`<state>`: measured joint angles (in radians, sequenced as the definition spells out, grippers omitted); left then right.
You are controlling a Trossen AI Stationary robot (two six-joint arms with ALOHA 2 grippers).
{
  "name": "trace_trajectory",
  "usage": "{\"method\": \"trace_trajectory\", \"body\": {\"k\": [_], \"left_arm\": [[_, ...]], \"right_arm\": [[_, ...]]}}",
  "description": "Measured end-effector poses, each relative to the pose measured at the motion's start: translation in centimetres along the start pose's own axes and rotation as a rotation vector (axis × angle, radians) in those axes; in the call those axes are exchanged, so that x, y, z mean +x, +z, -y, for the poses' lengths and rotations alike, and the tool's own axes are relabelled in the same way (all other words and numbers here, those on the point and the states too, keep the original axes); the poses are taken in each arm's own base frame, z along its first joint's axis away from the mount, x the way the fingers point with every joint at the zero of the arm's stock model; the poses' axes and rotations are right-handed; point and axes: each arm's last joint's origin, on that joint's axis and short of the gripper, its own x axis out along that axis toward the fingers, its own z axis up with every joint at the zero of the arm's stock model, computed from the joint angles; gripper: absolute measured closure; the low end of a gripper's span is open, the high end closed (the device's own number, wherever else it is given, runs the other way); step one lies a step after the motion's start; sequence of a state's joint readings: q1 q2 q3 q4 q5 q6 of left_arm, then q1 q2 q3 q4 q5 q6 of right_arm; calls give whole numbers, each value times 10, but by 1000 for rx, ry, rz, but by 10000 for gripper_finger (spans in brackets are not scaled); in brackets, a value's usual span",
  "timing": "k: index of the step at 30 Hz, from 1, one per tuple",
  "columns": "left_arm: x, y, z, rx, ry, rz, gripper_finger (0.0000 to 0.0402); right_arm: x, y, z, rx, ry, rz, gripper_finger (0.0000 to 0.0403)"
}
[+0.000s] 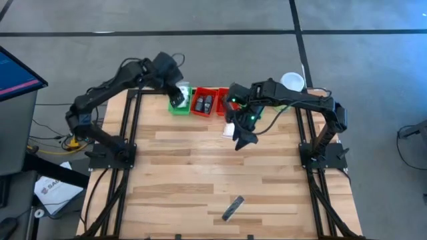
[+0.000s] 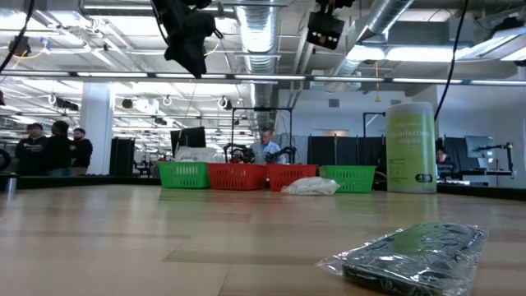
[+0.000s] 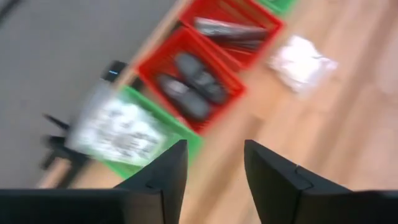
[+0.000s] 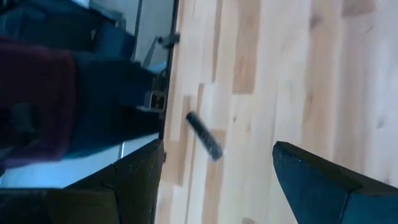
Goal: Pick & Place Travel size toiletries
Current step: Put the comb into the right red basket
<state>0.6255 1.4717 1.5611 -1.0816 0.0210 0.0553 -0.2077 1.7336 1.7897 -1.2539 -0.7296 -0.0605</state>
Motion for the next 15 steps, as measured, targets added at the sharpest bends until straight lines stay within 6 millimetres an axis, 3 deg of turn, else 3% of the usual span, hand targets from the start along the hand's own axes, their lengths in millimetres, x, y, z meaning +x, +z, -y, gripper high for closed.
{"method": "trace_trajectory", "body": {"k": [5,15], "left_arm": [[4,-21,39,-27,-106,-21,274],[28,-65,139,8,-344,33,320]], "right_arm": [[15,-3,-18,-29,29,-63,111],[48,-9,-60,-41,12,-139,111]]}}
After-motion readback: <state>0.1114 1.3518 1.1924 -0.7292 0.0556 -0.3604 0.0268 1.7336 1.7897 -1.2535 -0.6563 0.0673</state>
